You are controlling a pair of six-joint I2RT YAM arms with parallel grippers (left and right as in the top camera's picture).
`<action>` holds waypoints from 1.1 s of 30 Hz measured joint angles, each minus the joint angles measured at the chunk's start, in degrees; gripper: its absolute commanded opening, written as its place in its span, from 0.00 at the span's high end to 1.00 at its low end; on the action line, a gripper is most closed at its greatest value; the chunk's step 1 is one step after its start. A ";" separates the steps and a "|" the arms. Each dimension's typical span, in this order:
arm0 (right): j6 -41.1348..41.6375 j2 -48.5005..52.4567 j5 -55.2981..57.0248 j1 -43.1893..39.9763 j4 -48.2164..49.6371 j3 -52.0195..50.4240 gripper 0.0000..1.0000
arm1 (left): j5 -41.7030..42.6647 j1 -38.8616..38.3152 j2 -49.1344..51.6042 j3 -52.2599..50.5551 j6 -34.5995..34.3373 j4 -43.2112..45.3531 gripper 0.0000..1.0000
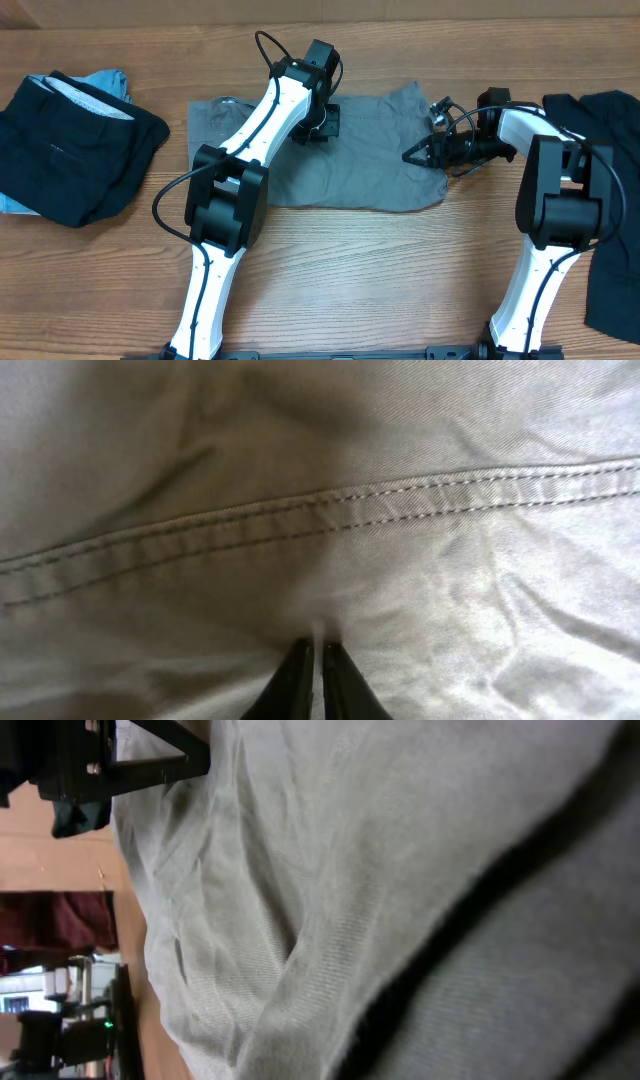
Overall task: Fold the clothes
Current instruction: 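Fold the right end leftward over the trousers with the right gripper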
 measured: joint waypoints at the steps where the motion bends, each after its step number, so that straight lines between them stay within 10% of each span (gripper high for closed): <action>1: 0.09 0.22 -0.02 -0.66 -2.64 0.87 0.96 | 0.68 0.00 0.00 0.00 -0.13 0.02 0.96; 12: -0.20 0.59 6.05 -15.65 -14.47 13.22 0.96 | 5.16 0.00 -0.02 14.64 -0.83 -5.33 0.92; 33: -3.17 0.61 26.23 -4.44 -38.49 45.29 0.96 | -1.99 3.56 -0.02 17.18 -0.83 -9.68 0.94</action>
